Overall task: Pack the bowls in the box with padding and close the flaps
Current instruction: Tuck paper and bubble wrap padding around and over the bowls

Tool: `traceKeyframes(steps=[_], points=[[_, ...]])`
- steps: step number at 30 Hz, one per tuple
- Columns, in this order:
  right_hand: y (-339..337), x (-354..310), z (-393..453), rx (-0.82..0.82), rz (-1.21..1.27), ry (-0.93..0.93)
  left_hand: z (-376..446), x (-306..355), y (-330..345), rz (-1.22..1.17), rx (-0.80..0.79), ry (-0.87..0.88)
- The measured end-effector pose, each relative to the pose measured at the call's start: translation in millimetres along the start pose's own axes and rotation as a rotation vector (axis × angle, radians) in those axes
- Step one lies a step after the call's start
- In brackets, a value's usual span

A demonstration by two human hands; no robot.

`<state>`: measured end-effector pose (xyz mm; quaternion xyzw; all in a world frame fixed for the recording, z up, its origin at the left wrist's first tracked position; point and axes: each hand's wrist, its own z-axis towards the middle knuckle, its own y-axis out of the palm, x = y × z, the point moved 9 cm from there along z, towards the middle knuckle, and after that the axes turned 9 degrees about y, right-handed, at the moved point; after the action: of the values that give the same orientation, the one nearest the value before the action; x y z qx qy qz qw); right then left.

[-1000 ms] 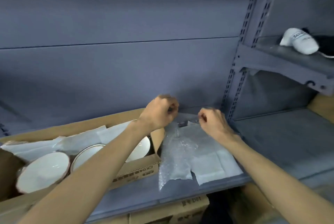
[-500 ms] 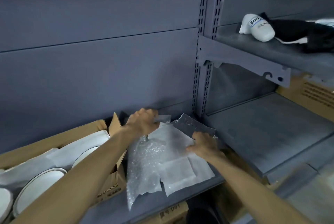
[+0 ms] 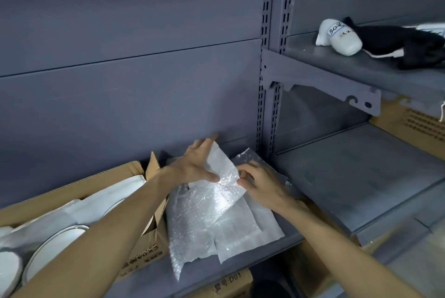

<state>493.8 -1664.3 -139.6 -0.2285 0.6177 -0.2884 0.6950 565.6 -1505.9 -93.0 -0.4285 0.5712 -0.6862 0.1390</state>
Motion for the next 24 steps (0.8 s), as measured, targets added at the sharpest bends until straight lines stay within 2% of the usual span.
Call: traceKeyframes(steps=[3,6,10,11,13,15,16,19,21,24], points=[[-5,-19,4,0.051,0.158,-0.074,-5,18,-18,0.209,0.088,0.141],[-15,-34,9,0.132,0.288,-0.091,-17,30,-55,0.289,0.262,0.246],[-11,-33,11,0.183,0.405,0.011,-52,24,-122,0.127,0.501,0.177],[-9,-29,11,0.202,0.339,0.062,-65,23,-140,0.089,0.561,0.178],[3,-15,13,0.177,0.018,0.179,-97,21,-174,0.068,0.659,0.185],[29,2,10,0.000,-0.295,0.311,-131,13,-200,0.063,0.715,0.160],[43,13,5,-0.100,-0.376,0.391,-150,6,-209,0.054,0.727,0.140],[69,30,-11,-0.250,-0.434,0.581,-212,-25,-219,0.010,0.727,0.029],[74,22,-6,-0.214,-0.387,0.563,-254,-48,-217,0.017,0.742,-0.048],[69,-11,7,-0.045,-0.282,0.449,-304,-82,-203,0.077,0.749,-0.193]])
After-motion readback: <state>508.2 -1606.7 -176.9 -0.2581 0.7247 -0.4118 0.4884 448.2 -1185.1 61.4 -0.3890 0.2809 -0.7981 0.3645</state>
